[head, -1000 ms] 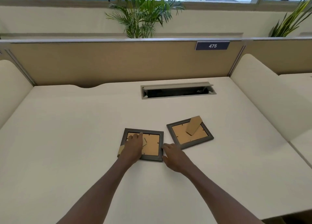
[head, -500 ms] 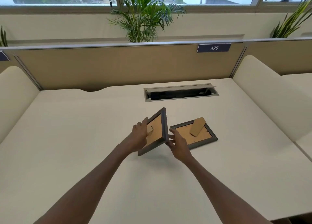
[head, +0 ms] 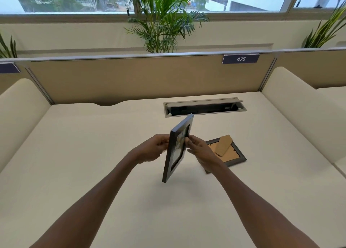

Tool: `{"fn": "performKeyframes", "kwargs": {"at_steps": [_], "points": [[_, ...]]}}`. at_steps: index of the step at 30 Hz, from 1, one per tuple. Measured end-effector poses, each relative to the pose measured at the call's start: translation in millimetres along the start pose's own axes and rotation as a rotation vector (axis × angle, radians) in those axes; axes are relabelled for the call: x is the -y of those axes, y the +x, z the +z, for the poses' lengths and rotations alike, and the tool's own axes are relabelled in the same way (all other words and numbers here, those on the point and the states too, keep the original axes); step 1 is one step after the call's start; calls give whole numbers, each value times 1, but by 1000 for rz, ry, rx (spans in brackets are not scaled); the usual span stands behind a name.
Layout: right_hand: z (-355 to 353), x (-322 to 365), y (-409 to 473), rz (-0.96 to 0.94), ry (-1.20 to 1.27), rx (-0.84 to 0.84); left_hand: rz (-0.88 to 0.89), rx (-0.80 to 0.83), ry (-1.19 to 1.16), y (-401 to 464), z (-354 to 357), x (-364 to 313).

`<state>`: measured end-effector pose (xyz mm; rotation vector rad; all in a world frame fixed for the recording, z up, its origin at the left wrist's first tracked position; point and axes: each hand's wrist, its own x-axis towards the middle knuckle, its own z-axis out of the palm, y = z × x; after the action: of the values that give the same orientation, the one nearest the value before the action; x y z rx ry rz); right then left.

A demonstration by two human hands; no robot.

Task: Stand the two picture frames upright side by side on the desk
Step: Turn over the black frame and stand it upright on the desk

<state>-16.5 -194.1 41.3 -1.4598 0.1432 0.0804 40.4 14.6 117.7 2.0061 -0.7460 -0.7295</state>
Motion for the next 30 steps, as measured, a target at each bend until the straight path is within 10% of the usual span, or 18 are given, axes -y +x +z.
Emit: {"fn": "performKeyframes", "kwargs": {"at_steps": [11, 16, 30], "points": [[-2, -4, 1, 141, 358, 13, -89, -82, -156, -3, -8, 29], [-3, -6, 2, 127, 372, 0, -247, -573, 71, 0, 7, 51], [4, -14, 15, 189, 103, 23, -365, -519, -867, 1, 25, 79]]}}
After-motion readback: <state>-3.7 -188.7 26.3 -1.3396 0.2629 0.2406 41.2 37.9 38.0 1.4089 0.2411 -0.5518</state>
